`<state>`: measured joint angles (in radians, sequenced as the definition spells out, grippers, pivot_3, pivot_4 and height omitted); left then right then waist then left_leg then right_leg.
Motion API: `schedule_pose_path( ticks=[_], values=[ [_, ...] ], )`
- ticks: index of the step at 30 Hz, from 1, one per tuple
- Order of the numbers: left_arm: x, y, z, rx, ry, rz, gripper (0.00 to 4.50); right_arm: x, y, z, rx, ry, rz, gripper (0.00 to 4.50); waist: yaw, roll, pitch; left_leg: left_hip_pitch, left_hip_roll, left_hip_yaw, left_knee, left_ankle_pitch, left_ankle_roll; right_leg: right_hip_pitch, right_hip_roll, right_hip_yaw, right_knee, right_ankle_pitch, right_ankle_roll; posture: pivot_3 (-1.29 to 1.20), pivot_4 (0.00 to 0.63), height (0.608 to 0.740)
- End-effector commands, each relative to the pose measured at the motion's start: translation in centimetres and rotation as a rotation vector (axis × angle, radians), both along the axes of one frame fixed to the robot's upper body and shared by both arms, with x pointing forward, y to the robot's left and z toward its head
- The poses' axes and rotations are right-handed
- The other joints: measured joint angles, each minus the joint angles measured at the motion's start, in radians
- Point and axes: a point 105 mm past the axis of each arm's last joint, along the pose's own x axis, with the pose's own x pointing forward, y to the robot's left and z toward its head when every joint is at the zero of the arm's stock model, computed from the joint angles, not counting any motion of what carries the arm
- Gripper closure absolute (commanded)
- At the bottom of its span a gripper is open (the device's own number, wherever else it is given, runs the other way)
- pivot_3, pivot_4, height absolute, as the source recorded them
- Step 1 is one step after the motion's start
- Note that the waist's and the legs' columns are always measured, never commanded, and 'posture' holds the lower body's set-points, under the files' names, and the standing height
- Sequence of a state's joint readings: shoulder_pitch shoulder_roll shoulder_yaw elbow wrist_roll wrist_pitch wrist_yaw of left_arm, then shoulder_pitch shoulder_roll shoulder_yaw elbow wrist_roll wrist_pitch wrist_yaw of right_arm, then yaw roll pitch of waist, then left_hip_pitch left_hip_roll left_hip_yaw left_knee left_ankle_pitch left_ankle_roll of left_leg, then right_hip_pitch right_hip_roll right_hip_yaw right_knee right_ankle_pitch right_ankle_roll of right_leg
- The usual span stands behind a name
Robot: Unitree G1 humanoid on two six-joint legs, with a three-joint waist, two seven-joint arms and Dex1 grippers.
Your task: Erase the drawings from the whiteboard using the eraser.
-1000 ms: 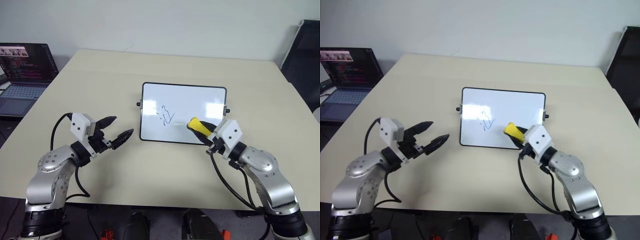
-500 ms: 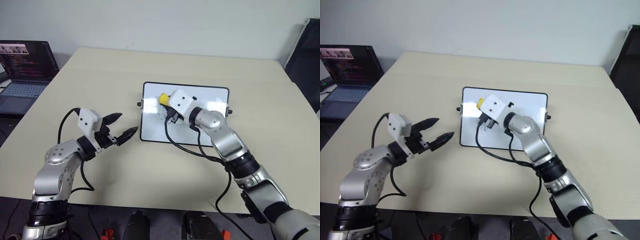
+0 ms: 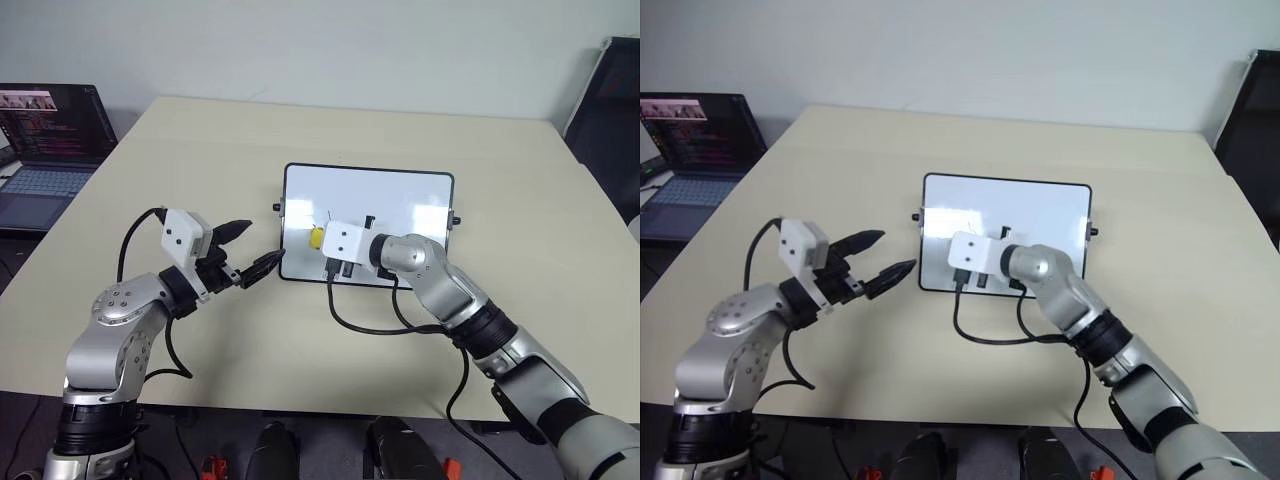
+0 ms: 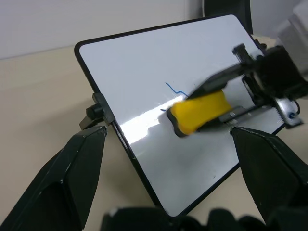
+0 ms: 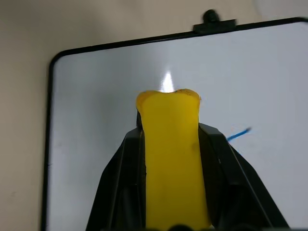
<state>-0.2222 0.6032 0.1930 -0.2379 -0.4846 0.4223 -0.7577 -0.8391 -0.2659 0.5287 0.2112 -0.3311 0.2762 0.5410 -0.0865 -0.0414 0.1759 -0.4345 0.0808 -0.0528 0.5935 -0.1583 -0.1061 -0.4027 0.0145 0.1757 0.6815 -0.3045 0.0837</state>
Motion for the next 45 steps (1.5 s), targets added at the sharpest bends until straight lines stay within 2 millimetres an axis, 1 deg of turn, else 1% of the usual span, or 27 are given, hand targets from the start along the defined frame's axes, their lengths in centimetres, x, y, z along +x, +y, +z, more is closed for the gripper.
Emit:
schedule_pose_path(
  ticks=[1,3,5,7,9,11,12,15,16,18,20,22,25,27,29,30,32,34,36,37,39,41,43,45],
  values=[
    [-0.2,-0.6,1.0,0.006,-0.036,-0.036,0.0,0.7,-0.1,2.2,0.046,-0.086,-0.025,3.36,0.001,0.0,0.0,0.0,0.0,0.0,0.0,0.0,0.0,0.0,0.0,0.0,0.0,0.0,0.0,0.0,0.15,0.74],
    [-0.2,-0.6,0.9,0.003,-0.034,-0.036,0.0,0.3,0.2,1.2,0.014,-0.04,0.004,3.36,0.0,0.0,0.0,0.0,0.0,0.0,0.0,0.0,0.0,0.0,0.0,0.0,0.0,0.0,0.0,0.0,0.15,0.74],
    [-0.1,-0.6,0.9,0.001,-0.033,-0.036,0.0,-0.7,0.2,-0.5,-0.048,0.035,0.05,3.36,0.0,0.0,0.0,0.0,0.0,0.0,-0.001,0.0,0.0,0.0,0.0,0.0,0.0,0.003,0.004,0.0,0.15,0.74],
    [-0.2,-0.6,0.9,0.002,-0.032,-0.038,0.0,-1.9,0.1,-2.0,-0.12,0.104,0.105,3.36,0.0,0.0,0.0,0.0,0.0,0.0,-0.003,0.0,0.0,-0.001,0.0,0.0,0.0,0.002,0.004,0.0,0.15,0.74],
    [-0.2,-0.7,0.9,0.001,-0.032,-0.04,0.0,-2.2,-0.1,-2.3,-0.14,0.111,0.118,3.36,0.0,0.0,0.0,0.0,0.0,0.0,-0.003,0.0,0.0,-0.001,0.0,-0.001,-0.001,0.002,0.004,0.0,0.15,0.74],
    [-0.2,-0.9,1.0,0.001,-0.033,-0.043,0.0,-1.5,-0.3,-1.4,-0.119,0.059,0.079,3.36,0.0,0.0,0.0,0.0,0.0,0.0,-0.003,0.0,0.0,-0.001,0.0,-0.001,0.0,0.002,0.004,0.0,0.15,0.74],
    [-0.3,-1.0,1.0,0.001,-0.033,-0.046,0.0,-0.5,-0.5,-0.3,-0.084,-0.002,0.03,3.36,0.0,0.0,0.0,0.0,0.0,0.0,-0.003,0.0,0.0,-0.001,0.0,0.0,0.0,0.002,0.004,0.0,0.15,0.74],
    [-0.3,-1.3,0.9,0.002,-0.032,-0.052,0.0,1.2,-1.1,2.2,-0.006,-0.117,-0.062,3.36,-0.001,0.0,0.0,0.0,0.0,0.0,-0.002,0.0,0.0,-0.001,0.0,0.0,0.0,0.002,0.004,0.0,0.15,0.74],
    [-0.3,-1.4,0.8,0.002,-0.031,-0.053,0.0,1.5,-1.2,2.6,0.013,-0.135,-0.078,3.36,0.001,0.0,0.0,0.0,0.0,0.0,-0.001,0.001,0.0,-0.001,0.0,0.0,0.0,0.003,0.003,0.0,0.15,0.74],
    [-0.4,-1.4,0.7,0.001,-0.029,-0.054,0.0,1.8,-1.5,3.0,0.032,-0.145,-0.097,3.36,0.004,0.0,0.0,0.0,0.0,0.0,0.0,0.001,0.0,-0.001,0.0,0.0,-0.001,0.002,0.002,0.0,0.15,0.74],
    [-0.3,-1.2,0.4,0.001,-0.026,-0.052,0.0,1.7,-2.0,1.6,0.003,-0.08,-0.098,3.36,0.003,0.0,0.0,0.0,0.0,0.0,0.0,0.001,0.0,0.0,0.0,0.0,-0.001,0.002,0.001,0.0,0.15,0.74],
    [-0.2,-0.9,0.2,0.001,-0.023,-0.052,0.0,1.0,-2.2,0.0,-0.037,0.004,-0.068,3.36,0.001,0.0,0.0,0.0,0.0,0.0,-0.001,0.001,0.0,-0.001,0.0,0.0,-0.001,0.004,0.004,0.0,0.15,0.74],
    [-0.2,-0.4,0.1,0.002,-0.021,-0.052,0.0,-0.8,-2.1,-2.4,-0.111,0.141,0.013,3.36,0.002,0.0,0.0,0.0,0.0,0.0,-0.003,0.001,0.0,-0.001,0.0,-0.001,-0.001,0.003,0.004,0.0,0.15,0.74],
    [-0.2,-0.2,0.1,0.002,-0.022,-0.052,0.0,-1.6,-2.1,-3.1,-0.138,0.186,0.041,3.36,0.001,0.0,0.0,0.0,0.0,0.0,-0.003,0.001,0.0,0.0,0.0,0.0,-0.001,0.003,0.004,0.0,0.15,0.74],
    [-0.2,0.0,0.0,0.003,-0.021,-0.054,0.0,-1.6,-2.2,-2.9,-0.14,0.175,0.039,3.36,0.001,0.0,0.0,0.0,0.0,0.0,-0.002,0.001,0.0,0.0,0.0,0.0,0.0,0.003,0.004,0.0,0.15,0.74],
    [-0.2,0.0,0.0,0.003,-0.02,-0.055,0.0,-0.9,-2.3,-2.2,-0.127,0.121,0.007,3.36,0.001,0.0,0.0,0.0,0.0,0.0,-0.001,0.001,0.0,0.0,0.0,0.0,0.0,0.003,0.004,0.0,0.15,0.74],
    [-0.3,0.0,-0.2,0.006,-0.017,-0.062,0.0,1.1,-2.9,0.3,-0.074,-0.039,-0.089,3.36,0.0,0.0,0.0,0.0,0.0,0.0,0.0,0.002,0.0,0.0,0.0,0.0,0.0,0.002,0.0,0.0,0.15,0.74],
    [-0.5,-0.2,-0.2,0.01,-0.012,-0.07,0.0,2.1,-3.2,2.0,-0.031,-0.13,-0.138,3.36,0.0,0.0,0.0,0.0,0.0,0.0,0.0,0.003,0.001,-0.001,0.0,0.001,0.0,0.004,-0.001,0.0,0.15,0.74],
    [-0.6,-0.3,-0.3,0.017,-0.003,-0.079,0.0,2.3,-3.3,2.5,-0.018,-0.149,-0.143,3.36,0.002,0.0,0.0,0.0,0.0,0.0,0.0,0.005,0.001,-0.002,0.0,0.001,0.0,0.006,-0.001,0.0,0.15,0.74],
    [-0.6,-0.3,-0.3,0.02,0.0,-0.08,0.0,2.3,-3.3,2.4,-0.021,-0.143,-0.138,3.36,0.002,0.0,0.0,0.0,0.0,0.0,0.0,0.006,0.001,-0.002,0.0,0.001,-0.001,0.006,-0.001,0.0,0.15,0.74],
    [-0.6,-0.2,-0.4,0.023,0.003,-0.079,0.0,1.9,-3.2,1.1,-0.054,-0.086,-0.116,3.36,0.001,0.0,0.0,0.0,0.0,0.0,0.0,0.006,0.001,-0.002,0.0,0.001,-0.001,0.006,-0.001,0.0,0.15,0.74],
    [-0.7,-0.3,-0.3,0.024,0.002,-0.08,0.0,1.1,-3.2,-0.5,-0.09,0.004,-0.084,3.36,0.0,0.0,0.0,0.0,0.0,0.0,-0.001,0.006,0.001,-0.001,0.0,0.001,-0.001,0.006,-0.001,0.0,0.15,0.74],
    [-0.7,-0.4,-0.2,0.025,0.001,-0.082,0.0,-0.1,-3.3,-2.2,-0.153,0.089,-0.027,3.36,0.0,0.0,0.0,0.0,0.0,0.0,-0.002,0.006,0.001,-0.001,0.0,0.001,-0.001,0.005,-0.001,0.0,0.15,0.74],
    [-0.7,-0.4,-0.2,0.024,0.001,-0.083,0.0,-0.9,-3.4,-3.1,-0.192,0.132,0.006,3.36,0.0,0.0,0.0,0.0,0.0,0.0,-0.002,0.005,0.001,-0.001,0.0,0.001,-0.001,0.005,-0.001,0.0,0.15,0.74]
  ],
)
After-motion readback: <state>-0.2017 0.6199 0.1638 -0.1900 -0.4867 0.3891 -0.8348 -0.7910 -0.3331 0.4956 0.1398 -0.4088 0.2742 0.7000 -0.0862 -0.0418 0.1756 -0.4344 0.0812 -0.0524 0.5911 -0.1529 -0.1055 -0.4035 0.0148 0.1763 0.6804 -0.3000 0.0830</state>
